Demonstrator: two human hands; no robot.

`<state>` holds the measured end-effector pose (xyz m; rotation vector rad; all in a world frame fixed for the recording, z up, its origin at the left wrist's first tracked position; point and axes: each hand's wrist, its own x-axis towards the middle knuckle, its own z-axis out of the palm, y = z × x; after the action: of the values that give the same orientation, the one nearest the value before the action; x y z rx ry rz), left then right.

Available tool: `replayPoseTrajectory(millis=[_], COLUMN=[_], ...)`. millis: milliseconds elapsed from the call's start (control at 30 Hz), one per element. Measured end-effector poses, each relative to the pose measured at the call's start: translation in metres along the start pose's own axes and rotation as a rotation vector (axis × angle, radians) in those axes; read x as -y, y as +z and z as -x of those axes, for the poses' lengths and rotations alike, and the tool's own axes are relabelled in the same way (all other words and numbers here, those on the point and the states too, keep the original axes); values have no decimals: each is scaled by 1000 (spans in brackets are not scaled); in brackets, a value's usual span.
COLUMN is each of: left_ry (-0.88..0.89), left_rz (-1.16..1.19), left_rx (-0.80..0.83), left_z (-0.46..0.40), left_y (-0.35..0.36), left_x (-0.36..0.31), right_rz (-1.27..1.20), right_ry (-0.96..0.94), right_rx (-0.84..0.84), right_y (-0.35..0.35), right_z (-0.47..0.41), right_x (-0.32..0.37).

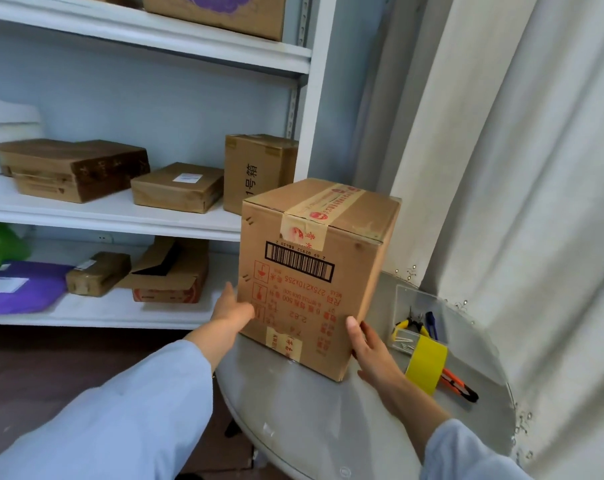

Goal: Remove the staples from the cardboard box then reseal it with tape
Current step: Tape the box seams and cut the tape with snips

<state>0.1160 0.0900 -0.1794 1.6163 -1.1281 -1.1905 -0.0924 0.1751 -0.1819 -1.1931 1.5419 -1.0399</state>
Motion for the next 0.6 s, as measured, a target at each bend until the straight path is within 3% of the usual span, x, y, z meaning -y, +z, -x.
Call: replayPoseTrajectory(millis=[300,600], left_ry=[216,577], left_rz=[-55,104], left_rx=[-10,-56], left_z=[14,47], left_y=[0,-27], left_x=[-22,-123], right_rz=[-28,-67], right_ry=[-2,-235], right_rx=[-128,-305], right_y=[-10,-53], right_z=[-3,-5], right_x=[26,121])
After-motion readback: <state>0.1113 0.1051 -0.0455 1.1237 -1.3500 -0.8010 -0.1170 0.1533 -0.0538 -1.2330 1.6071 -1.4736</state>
